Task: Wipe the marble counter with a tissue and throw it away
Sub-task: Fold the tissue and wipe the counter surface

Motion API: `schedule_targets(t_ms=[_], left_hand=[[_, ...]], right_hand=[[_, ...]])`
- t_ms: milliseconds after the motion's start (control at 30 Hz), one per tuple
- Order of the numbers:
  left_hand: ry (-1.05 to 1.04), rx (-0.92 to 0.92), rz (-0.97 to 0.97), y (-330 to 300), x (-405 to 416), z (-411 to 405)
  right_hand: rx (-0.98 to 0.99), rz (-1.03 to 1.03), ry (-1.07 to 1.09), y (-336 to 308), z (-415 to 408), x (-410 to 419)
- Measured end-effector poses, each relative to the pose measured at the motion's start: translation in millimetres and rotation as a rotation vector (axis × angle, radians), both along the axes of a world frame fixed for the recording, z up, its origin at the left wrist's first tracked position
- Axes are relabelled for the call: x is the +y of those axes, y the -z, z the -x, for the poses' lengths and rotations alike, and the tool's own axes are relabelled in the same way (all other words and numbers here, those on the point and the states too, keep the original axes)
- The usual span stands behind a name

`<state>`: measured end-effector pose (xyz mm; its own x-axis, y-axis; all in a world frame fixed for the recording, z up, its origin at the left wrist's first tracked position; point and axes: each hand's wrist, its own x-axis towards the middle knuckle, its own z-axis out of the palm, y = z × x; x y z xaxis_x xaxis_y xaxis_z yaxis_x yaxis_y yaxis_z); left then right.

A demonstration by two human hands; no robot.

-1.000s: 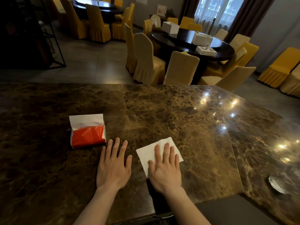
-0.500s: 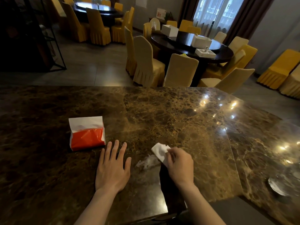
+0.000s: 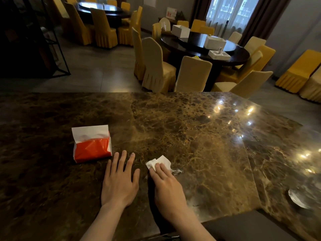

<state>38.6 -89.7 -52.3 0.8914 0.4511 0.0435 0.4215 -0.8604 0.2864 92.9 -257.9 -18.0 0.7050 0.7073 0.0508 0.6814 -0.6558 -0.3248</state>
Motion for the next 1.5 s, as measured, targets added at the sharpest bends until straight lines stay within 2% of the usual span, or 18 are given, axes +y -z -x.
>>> schedule_targets(t_ms=[167,333,467,633,800,900,1000,1133,1400,1500], left_hand=[[0.001,0.001,0.000,1,0,0],[0.000,0.003,0.007,-1,0,1],[-0.008,0.017,-0.013,0,0,0],[-0.004,0.013,-0.003,0,1,0],[-0.001,0.008,0.020,-2,0,0],[0.009,0.017,0.035,-4,2,0],[0.018,0.034,0.027,-6,2,1],[0.013,0.029,0.028,-8,1,1],[0.006,0.036,0.036,-10,0,2],[0.001,0.035,0.044,-11,-1,2]], right_hand=[[-0.017,0.046,-0.052,1,2,-9],[-0.018,-0.021,0.157,0,-27,-31],[-0.048,-0.021,0.209,-3,-25,-26],[-0.081,-0.155,0.111,-10,-8,-13],[-0.061,-0.327,0.219,-16,-7,-19],[-0.052,-0.335,0.078,-16,4,-8],[-0.076,-0.240,-0.058,-9,12,2],[-0.163,-0.100,-0.124,-3,10,0],[-0.134,-0.030,0.253,-12,-54,-70],[-0.076,-0.157,0.357,-17,-63,-71]])
